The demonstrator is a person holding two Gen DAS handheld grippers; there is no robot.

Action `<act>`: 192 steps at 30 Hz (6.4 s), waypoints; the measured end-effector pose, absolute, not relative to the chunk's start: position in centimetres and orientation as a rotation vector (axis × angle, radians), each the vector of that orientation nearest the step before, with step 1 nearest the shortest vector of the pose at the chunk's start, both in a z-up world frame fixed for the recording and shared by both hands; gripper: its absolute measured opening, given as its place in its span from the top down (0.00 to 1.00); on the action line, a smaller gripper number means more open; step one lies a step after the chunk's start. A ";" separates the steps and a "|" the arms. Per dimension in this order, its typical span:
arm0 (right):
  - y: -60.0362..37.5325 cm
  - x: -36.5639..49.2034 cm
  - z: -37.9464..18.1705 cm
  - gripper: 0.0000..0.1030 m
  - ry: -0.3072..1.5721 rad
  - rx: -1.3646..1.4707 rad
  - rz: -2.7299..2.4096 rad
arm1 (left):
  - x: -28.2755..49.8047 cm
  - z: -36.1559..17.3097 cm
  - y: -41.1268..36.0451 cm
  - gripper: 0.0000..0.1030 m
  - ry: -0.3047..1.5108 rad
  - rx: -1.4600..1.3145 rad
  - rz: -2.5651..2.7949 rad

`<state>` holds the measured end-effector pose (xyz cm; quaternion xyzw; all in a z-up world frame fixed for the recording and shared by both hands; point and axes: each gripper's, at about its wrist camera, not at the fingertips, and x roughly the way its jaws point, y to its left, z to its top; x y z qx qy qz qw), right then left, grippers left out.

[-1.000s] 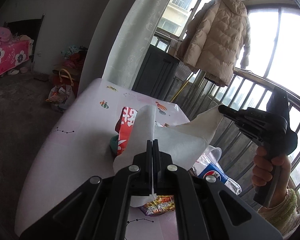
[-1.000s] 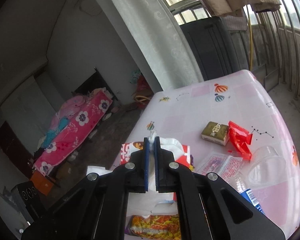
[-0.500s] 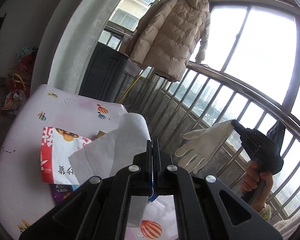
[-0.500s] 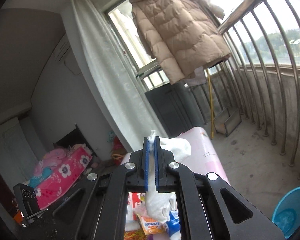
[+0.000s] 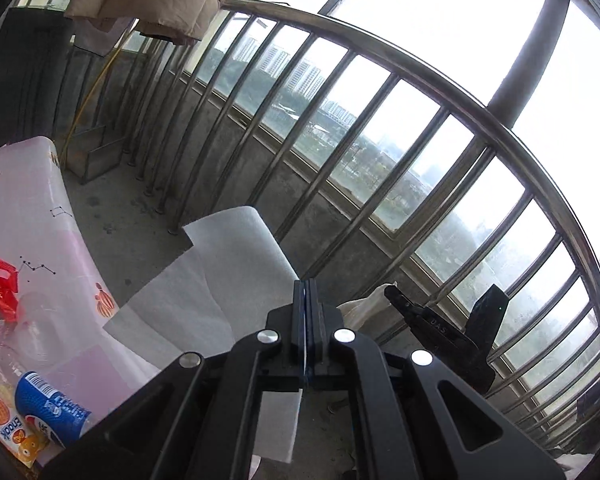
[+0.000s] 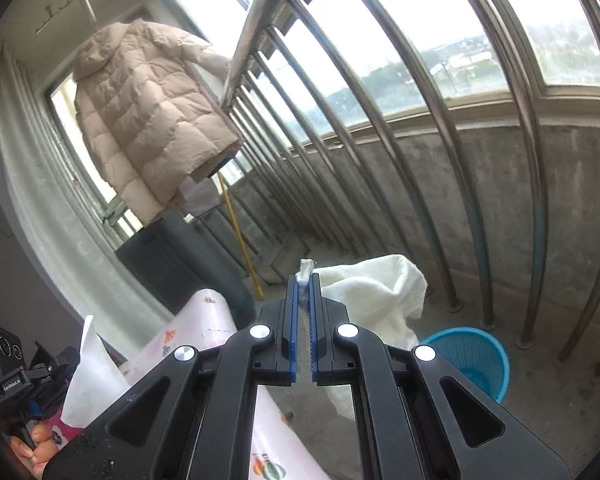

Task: Collect trash
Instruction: 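Lift the white tissue with the left tool while the right tool lifts the white glove, then open both tools over the blue wastebasket to drop tissue and glove, then return both tools to the table toward the clear bag and cup, then grasp the clear plastic bag with the left tool while the right tool grasps the clear cup, then carry bag and cup to the blue wastebasket and open both tools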

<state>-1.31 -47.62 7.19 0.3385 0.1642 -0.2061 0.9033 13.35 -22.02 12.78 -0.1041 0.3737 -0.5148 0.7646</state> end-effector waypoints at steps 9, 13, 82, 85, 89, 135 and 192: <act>-54.4 -0.5 -1.9 0.97 0.458 0.823 -0.599 | 16.2 2.2 -41.0 1.00 1.112 -0.038 -1.119; -56.5 0.0 -5.7 0.97 0.520 0.880 -0.648 | 16.4 -2.9 -46.7 1.00 1.181 0.061 -1.082; -25.8 14.8 5.9 0.17 0.604 0.110 0.062 | 14.1 2.6 2.7 0.06 0.627 -0.098 -0.642; -25.5 16.3 4.2 0.28 0.676 0.116 0.131 | 15.5 1.8 2.4 0.06 0.655 -0.080 -0.639; -25.4 18.2 2.1 0.40 0.754 0.139 0.230 | 17.1 1.0 1.4 0.13 0.693 -0.045 -0.654; -25.7 21.4 -0.8 0.96 0.797 0.252 0.408 | 22.6 0.9 -0.7 1.00 0.864 -0.090 -0.672; -55.5 -3.1 -8.6 0.95 0.648 0.959 -0.628 | 13.8 -4.3 -45.2 1.00 1.045 0.129 -1.029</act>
